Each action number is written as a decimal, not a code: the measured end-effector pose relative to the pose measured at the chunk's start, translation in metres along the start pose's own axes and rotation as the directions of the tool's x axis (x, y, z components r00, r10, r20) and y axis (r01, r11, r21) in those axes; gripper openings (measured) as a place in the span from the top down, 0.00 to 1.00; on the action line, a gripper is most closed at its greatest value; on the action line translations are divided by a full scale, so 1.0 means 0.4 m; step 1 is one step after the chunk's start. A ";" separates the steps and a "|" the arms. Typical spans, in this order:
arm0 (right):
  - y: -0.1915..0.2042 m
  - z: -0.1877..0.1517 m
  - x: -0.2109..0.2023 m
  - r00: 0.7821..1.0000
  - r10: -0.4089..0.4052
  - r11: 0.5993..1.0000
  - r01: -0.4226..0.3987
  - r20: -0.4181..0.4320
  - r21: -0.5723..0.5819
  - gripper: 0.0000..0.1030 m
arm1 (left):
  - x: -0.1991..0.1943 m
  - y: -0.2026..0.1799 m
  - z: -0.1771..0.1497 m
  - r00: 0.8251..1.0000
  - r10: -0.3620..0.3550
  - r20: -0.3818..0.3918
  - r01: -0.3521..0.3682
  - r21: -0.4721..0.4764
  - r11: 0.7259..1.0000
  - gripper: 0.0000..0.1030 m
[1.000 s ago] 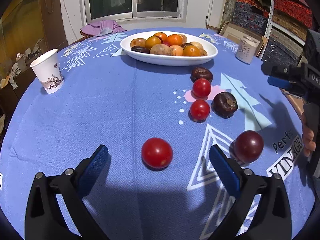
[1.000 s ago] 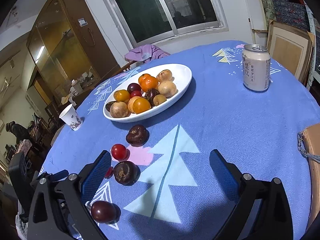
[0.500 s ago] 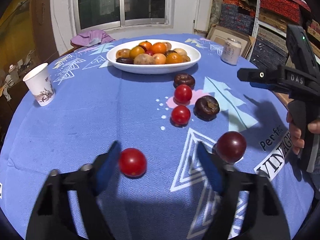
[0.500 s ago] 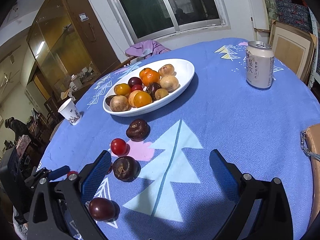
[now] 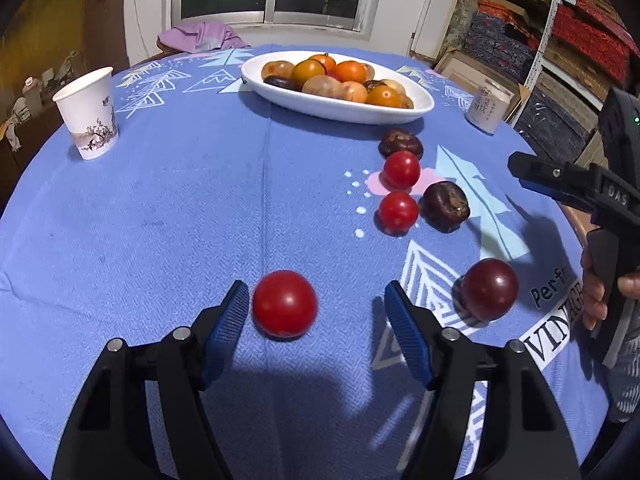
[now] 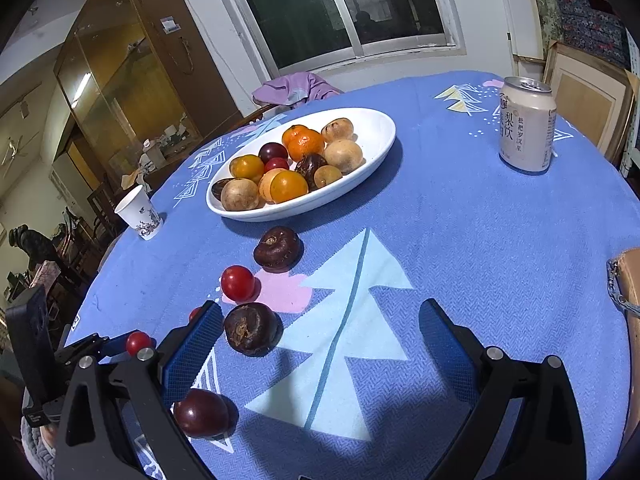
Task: Organize fruits
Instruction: 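Grasp a red tomato with the left tool while the right tool grasps another red tomato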
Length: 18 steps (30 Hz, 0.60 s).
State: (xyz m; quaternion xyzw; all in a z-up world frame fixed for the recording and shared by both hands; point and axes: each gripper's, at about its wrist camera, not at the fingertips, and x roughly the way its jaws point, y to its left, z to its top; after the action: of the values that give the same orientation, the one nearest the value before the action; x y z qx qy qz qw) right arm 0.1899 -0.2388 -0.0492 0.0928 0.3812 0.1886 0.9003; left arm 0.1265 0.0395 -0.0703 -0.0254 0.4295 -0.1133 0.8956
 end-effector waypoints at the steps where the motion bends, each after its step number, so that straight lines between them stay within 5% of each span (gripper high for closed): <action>1: 0.001 0.000 0.000 1.000 0.001 1.000 -0.001 0.000 -0.001 0.03 | 0.000 0.000 -0.001 1.000 -0.007 -0.001 0.007 0.000 1.000 0.37; 3: 0.003 -0.001 0.001 1.000 0.001 1.000 -0.001 0.000 -0.003 0.03 | 0.001 0.001 -0.001 1.000 -0.010 0.000 0.010 -0.003 1.000 0.46; 11: 0.034 -0.007 -0.011 0.998 0.058 0.996 -0.057 0.012 -0.063 0.03 | 0.001 -0.007 -0.003 1.000 0.016 -0.004 -0.016 0.007 1.000 0.49; 14: 0.088 -0.020 -0.024 0.996 0.066 0.982 -0.056 0.053 -0.180 0.04 | 0.001 -0.011 -0.004 0.999 0.032 -0.005 -0.032 0.014 0.999 0.51; 18: 0.187 -0.036 -0.020 0.996 0.061 0.926 -0.030 0.072 -0.377 0.21 | -0.008 -0.003 -0.002 1.000 0.030 0.007 -0.030 0.000 1.000 0.67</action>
State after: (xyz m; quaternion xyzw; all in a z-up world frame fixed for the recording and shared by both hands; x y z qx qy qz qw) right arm 0.1543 -0.1736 -0.0305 -0.0648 0.2985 0.2749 0.9117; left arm 0.1235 0.0390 -0.0683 -0.0192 0.4267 -0.0997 0.8987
